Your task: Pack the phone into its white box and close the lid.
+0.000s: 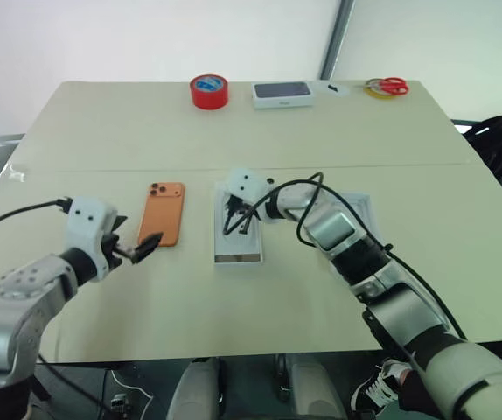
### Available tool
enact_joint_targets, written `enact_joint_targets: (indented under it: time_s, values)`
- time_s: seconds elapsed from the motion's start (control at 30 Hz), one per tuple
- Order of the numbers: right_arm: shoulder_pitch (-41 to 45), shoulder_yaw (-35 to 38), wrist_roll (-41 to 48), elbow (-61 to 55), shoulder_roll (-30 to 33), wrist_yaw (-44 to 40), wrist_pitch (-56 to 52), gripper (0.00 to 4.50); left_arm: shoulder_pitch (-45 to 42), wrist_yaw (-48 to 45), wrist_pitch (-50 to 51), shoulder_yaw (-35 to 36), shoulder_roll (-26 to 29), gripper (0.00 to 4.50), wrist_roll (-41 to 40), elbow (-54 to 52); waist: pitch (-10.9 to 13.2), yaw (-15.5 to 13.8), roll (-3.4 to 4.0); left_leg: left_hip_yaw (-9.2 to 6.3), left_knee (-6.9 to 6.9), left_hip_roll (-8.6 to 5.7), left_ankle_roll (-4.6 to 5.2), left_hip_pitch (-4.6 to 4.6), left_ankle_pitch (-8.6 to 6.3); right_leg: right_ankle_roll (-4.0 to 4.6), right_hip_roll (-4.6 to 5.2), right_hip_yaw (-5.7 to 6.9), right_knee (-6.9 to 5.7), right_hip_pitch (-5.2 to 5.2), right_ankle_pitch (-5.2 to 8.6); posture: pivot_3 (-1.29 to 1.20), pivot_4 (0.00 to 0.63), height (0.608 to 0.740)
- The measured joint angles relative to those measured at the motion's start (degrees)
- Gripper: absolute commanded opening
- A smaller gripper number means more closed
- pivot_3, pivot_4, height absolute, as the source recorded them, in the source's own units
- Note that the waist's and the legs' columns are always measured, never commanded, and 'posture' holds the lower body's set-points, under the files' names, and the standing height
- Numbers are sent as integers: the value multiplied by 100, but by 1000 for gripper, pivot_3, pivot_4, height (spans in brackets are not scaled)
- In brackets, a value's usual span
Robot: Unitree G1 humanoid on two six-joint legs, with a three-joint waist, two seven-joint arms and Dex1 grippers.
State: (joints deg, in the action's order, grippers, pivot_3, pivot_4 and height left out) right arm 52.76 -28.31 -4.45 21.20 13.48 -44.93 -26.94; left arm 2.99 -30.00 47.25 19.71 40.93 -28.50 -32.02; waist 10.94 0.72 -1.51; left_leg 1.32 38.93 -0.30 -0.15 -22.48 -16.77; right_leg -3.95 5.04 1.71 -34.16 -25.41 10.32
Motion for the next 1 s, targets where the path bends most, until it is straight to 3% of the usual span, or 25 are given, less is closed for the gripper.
enact_joint_targets:
  time_s: [0.3,0.6,1.0]
  values:
    - [-170,-397,-161,-388,383,-1102,34,32,1064,-974,-891,-20,303,4486,81,-258,4,18,7,-1,-1,4,3,-1,-2,-2,-4,6,-2,-2,1,0,150,732]
    - [-634,-540,-188,-1416,758,-1799,-77,32,1051,-1078,-1060,-29,336,4486,177,-184,3,13,6,0,0,7,5,2,-2,-5,-12,8,-2,1,1,0,150,732]
    - [-928,-570,-122,-1954,918,-2160,-178,32,992,-1096,-1178,-66,299,4486,173,-178,3,12,5,-1,0,10,5,2,-2,-5,-15,8,-2,1,2,0,150,732]
